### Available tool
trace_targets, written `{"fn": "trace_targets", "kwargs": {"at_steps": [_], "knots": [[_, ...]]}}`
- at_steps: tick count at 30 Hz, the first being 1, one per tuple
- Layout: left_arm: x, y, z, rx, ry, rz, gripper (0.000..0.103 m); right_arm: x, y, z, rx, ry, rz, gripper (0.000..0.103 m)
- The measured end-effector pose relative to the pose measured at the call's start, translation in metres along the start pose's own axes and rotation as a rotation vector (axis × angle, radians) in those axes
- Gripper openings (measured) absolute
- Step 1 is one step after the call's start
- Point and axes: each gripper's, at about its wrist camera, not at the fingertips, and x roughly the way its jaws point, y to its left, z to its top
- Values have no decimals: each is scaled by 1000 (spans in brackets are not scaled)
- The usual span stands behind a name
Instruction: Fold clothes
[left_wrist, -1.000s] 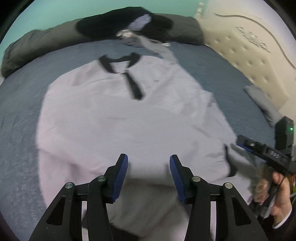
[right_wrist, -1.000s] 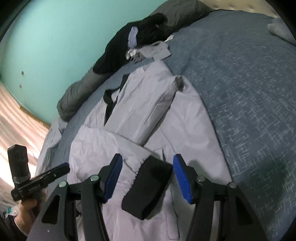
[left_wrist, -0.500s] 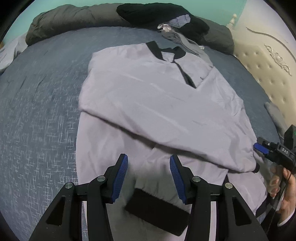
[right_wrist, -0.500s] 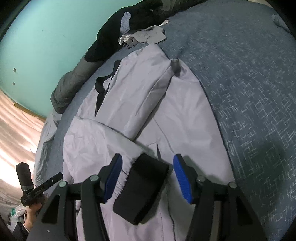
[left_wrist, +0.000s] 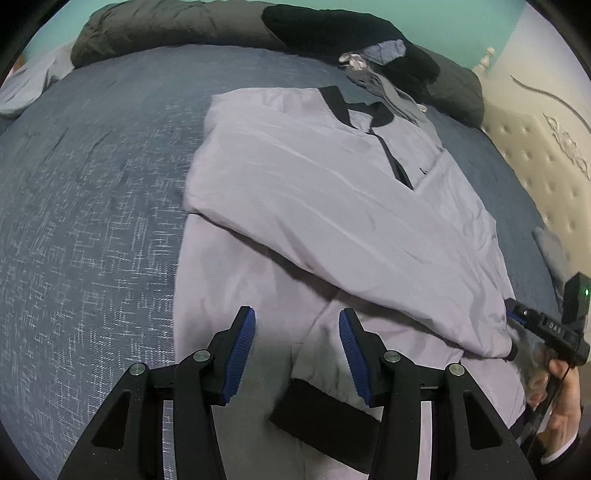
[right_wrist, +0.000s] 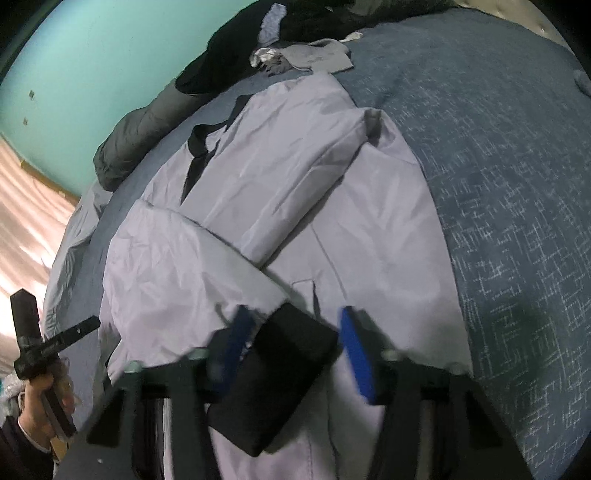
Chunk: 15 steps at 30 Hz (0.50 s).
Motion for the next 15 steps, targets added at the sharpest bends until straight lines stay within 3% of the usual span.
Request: {"fn": "trace_targets", "kwargs": {"at_steps": [3, 7, 13, 15], "knots": [[-2, 5, 0, -17, -5, 3, 51, 1, 2, -2, -21, 11, 0, 18], [-5, 9, 0, -24, -9, 9, 51, 0, 6, -5, -44, 17, -3, 3], [-10, 17, -1, -35, -18, 12, 51, -9, -2, -4, 16, -11, 7, 2], [-11, 19, -1, -34, -20, 15, 51, -11, -12, -3, 72, -1, -20, 13]]}}
